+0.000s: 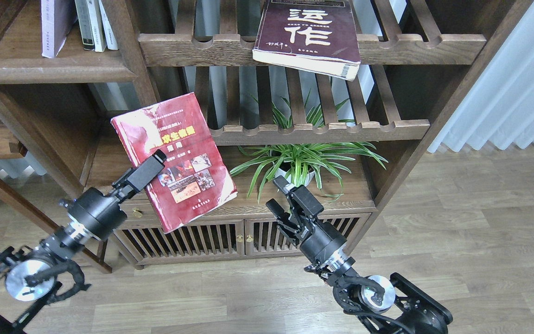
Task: Organize books on shelf
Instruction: 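Lift the red book with the left gripper up and away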
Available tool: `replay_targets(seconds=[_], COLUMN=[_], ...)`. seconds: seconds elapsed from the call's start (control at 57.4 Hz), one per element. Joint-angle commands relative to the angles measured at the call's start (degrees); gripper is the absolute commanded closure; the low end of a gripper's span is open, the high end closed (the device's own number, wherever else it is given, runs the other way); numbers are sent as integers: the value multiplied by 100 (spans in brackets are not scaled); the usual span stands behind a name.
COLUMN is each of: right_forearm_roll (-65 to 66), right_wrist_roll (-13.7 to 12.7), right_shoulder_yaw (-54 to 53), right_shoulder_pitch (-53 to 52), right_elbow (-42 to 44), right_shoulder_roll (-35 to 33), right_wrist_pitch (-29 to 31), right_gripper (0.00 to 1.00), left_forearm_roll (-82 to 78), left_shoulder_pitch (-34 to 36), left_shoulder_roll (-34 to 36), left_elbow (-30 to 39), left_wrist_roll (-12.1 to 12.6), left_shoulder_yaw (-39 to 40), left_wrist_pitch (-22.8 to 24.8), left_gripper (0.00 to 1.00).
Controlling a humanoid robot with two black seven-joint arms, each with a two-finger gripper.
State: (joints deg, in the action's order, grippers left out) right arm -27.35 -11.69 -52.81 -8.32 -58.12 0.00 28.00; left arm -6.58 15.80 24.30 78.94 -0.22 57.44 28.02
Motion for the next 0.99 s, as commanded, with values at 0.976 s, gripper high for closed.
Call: replay_targets(seconds=[0.976], right_forearm_roll=[212], right_wrist_roll=[0], right_shoulder_yaw=[77], right_shoulder_pitch=[-3], right_elbow=[398], right_shoulder_roll=[0], right_wrist_pitch=[0], right_gripper=[5], left_forearm_roll=[105], left_shoulder_pitch=[221], left_shoulder_roll=[400], left_elbow=[-63], left_wrist_roll=[664], left_shoulder_yaw=[2553], left_wrist_pitch=[-2], left_gripper=[98])
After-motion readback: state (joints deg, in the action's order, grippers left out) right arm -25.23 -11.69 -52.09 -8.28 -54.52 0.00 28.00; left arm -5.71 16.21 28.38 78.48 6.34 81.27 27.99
